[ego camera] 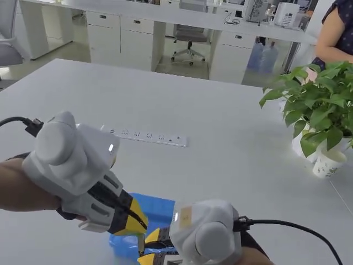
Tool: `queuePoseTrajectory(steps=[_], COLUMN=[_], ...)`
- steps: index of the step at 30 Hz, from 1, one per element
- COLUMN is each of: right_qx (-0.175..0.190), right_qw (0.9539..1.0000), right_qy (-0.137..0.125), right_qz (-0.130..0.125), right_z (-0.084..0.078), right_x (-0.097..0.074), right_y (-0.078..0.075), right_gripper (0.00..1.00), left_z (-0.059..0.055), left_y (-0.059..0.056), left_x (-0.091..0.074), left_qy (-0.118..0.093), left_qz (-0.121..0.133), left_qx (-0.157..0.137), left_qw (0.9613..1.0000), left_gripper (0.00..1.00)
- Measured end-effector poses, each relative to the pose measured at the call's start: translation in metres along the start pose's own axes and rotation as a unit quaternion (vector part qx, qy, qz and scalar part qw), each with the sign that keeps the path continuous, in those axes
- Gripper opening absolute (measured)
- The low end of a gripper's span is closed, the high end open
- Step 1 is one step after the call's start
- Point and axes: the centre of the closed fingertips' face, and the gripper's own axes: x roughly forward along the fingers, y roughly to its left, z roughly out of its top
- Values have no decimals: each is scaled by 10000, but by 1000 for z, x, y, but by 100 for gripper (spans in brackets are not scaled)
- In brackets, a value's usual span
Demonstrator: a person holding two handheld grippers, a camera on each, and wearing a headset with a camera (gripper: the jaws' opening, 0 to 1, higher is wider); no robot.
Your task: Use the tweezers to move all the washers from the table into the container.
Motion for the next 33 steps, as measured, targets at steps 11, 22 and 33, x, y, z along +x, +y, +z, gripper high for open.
queuePoseTrajectory(steps=[11,22,33], right_qx=[47,191,214], right_qw=[9999,9995,9992], right_qy=[-16,-78,-66], right_qz=[148,233,344], right_z=[-3,-6,-7], right_x=[11,18,26], right_y=[19,31,43], right_gripper=[13,13,13], left_z=[-16,-22,-29], left_y=[-16,-27,-38], left_x=[4,8,8], left_qy=[110,94,80], left_qz=[-51,-44,-13], left_qx=[-78,-120,-146], left_qw=[9999,9999,9999], left_gripper=[4,4,4])
